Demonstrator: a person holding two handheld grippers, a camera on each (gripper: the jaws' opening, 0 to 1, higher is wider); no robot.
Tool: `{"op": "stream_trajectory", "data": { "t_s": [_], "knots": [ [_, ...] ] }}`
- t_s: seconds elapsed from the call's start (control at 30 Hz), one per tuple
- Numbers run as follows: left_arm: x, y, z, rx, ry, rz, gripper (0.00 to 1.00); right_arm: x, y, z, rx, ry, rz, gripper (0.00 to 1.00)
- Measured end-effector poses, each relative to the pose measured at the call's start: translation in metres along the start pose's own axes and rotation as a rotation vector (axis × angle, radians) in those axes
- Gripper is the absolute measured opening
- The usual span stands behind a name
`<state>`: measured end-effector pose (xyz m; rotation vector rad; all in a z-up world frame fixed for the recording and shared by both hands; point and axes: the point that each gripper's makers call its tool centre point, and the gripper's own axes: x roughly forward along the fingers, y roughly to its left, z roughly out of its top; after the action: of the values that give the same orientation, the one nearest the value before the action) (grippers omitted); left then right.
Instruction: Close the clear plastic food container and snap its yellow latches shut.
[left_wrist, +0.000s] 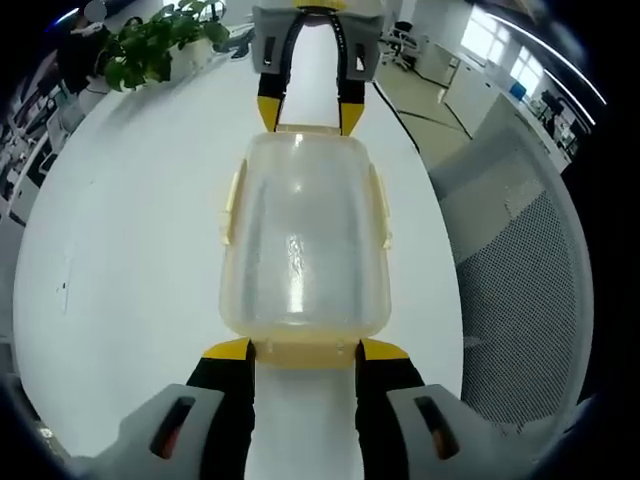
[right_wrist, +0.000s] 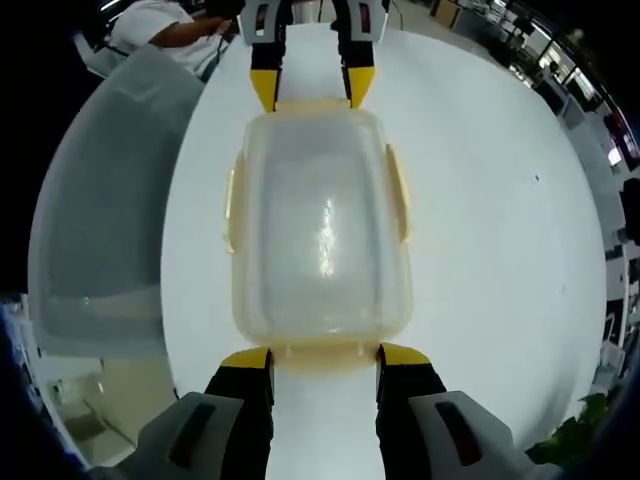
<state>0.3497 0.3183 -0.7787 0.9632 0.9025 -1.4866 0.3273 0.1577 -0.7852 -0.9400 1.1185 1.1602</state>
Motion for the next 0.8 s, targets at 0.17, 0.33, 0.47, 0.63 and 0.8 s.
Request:
{"op": "stream_trajectory", "data": {
  "t_s": [0.17,0.33,0.47,0.63,0.8],
  "knots": [
    [0.0021,0.0010,-0.0005,0.007,0.006,0.007,0.38,-0.0002,0.0001,0.0003,-0.003,-0.012,-0.001,0.39],
    [0.0025,0.0014,-0.0008,0.013,0.003,0.010,0.38,0.0007,0.0021,0.0005,-0.004,-0.011,0.017,0.39],
    [0.0019,0.0016,-0.0003,0.036,0.006,0.014,0.39,0.0000,0.0020,0.0000,-0.019,-0.019,0.022,0.40],
    [0.0021,0.0041,-0.0013,0.050,0.014,0.027,0.40,-0.0017,0.0022,-0.0015,-0.038,-0.020,0.022,0.41],
    [-0.0007,0.0071,0.0008,0.030,0.006,0.044,0.50,-0.0039,0.0058,-0.0024,-0.001,-0.024,0.045,0.44]
  ]
}}
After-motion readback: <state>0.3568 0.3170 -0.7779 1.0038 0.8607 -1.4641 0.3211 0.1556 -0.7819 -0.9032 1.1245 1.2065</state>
